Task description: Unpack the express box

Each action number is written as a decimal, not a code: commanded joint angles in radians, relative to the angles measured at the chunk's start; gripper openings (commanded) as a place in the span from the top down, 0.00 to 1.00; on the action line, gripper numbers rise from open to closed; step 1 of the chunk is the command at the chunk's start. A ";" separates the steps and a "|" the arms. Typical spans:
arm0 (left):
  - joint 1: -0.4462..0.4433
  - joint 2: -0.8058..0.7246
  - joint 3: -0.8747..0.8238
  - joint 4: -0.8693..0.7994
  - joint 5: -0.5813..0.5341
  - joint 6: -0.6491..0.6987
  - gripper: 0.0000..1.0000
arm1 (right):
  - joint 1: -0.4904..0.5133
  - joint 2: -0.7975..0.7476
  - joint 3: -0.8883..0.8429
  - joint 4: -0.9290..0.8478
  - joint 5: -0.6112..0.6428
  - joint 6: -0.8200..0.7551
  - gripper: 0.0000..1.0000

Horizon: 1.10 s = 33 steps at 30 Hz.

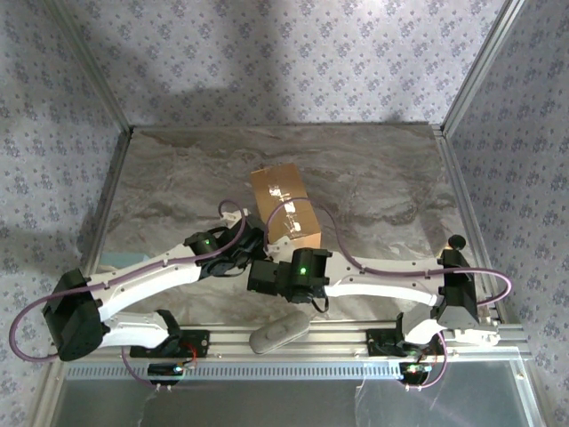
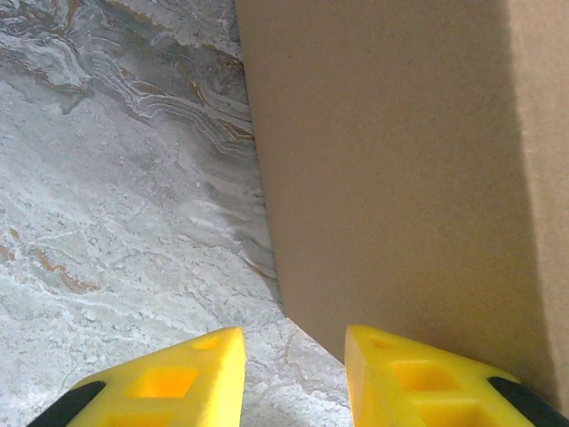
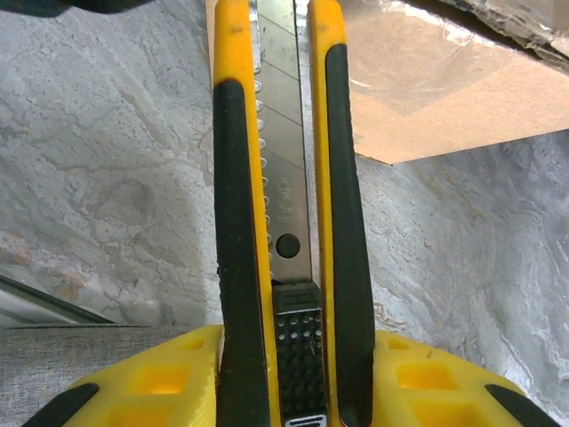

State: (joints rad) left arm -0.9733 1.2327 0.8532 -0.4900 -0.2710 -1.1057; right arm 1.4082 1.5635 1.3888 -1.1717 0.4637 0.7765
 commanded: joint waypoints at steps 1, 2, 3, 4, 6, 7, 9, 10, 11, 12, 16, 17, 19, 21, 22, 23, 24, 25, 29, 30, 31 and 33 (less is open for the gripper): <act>-0.035 -0.001 0.070 0.194 0.063 -0.012 0.65 | 0.048 0.011 0.033 0.170 -0.059 -0.115 1.00; -0.035 -0.007 0.069 0.188 0.057 -0.011 0.65 | 0.046 0.009 0.029 0.167 -0.058 -0.112 1.00; -0.035 -0.012 0.068 0.182 0.050 -0.010 0.65 | 0.045 0.008 0.027 0.163 -0.056 -0.110 1.00; -0.035 -0.017 0.071 0.170 0.040 -0.009 0.65 | 0.043 0.005 0.023 0.161 -0.051 -0.108 1.00; -0.036 -0.028 0.070 0.146 0.024 -0.008 0.64 | 0.041 -0.002 0.016 0.157 -0.046 -0.105 1.00; -0.036 -0.036 0.072 0.123 0.016 -0.008 0.64 | 0.041 -0.006 0.013 0.156 -0.043 -0.103 1.00; -0.032 -0.051 0.073 0.082 -0.010 -0.008 0.64 | 0.039 -0.010 0.005 0.150 -0.036 -0.098 1.00; -0.028 -0.061 0.072 0.060 -0.018 -0.008 0.64 | 0.039 -0.011 0.001 0.148 -0.031 -0.097 1.00; -0.021 -0.072 0.069 0.042 -0.020 -0.005 0.64 | 0.038 -0.013 -0.004 0.145 -0.026 -0.095 1.00; -0.013 -0.081 0.066 0.027 -0.019 -0.005 0.64 | 0.038 -0.012 -0.008 0.141 -0.021 -0.094 1.00; 0.027 -0.128 0.049 -0.037 -0.014 0.002 0.63 | 0.038 -0.009 -0.014 0.126 -0.008 -0.080 1.00; 0.036 -0.142 0.042 -0.048 -0.013 0.005 0.63 | 0.038 -0.010 -0.016 0.127 -0.007 -0.075 1.00; 0.053 -0.168 0.033 -0.064 -0.013 0.013 0.63 | 0.040 -0.010 -0.019 0.129 -0.006 -0.072 1.00; 0.072 -0.194 0.028 -0.092 -0.015 0.024 0.62 | 0.038 -0.010 -0.019 0.129 -0.004 -0.069 1.00; 0.081 -0.206 0.023 -0.103 -0.020 0.029 0.62 | 0.038 -0.010 -0.019 0.131 -0.004 -0.070 1.00; 0.093 -0.218 0.019 -0.115 -0.022 0.034 0.62 | 0.038 -0.009 -0.020 0.132 -0.001 -0.070 1.00; 0.104 -0.228 0.018 -0.123 -0.021 0.046 0.62 | 0.038 -0.009 -0.020 0.133 0.002 -0.069 1.00; 0.117 -0.238 0.022 -0.141 -0.025 0.054 0.62 | 0.038 -0.007 -0.020 0.133 0.005 -0.068 1.00; 0.176 -0.276 0.045 -0.165 -0.019 0.106 0.60 | 0.038 -0.006 -0.018 0.129 0.016 -0.056 1.00; 0.193 -0.280 0.060 -0.166 -0.008 0.119 0.60 | 0.038 -0.005 -0.015 0.127 0.019 -0.049 1.00; 0.208 -0.279 0.075 -0.158 0.002 0.135 0.60 | 0.038 -0.007 -0.015 0.126 0.019 -0.039 1.00; 0.228 -0.271 0.109 -0.138 0.012 0.181 0.59 | 0.037 -0.007 -0.014 0.125 0.016 -0.024 1.00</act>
State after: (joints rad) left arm -0.7662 0.9707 0.8948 -0.6399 -0.2764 -1.0069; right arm 1.4406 1.5604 1.3705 -1.0561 0.4595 0.7250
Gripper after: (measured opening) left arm 0.408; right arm 0.341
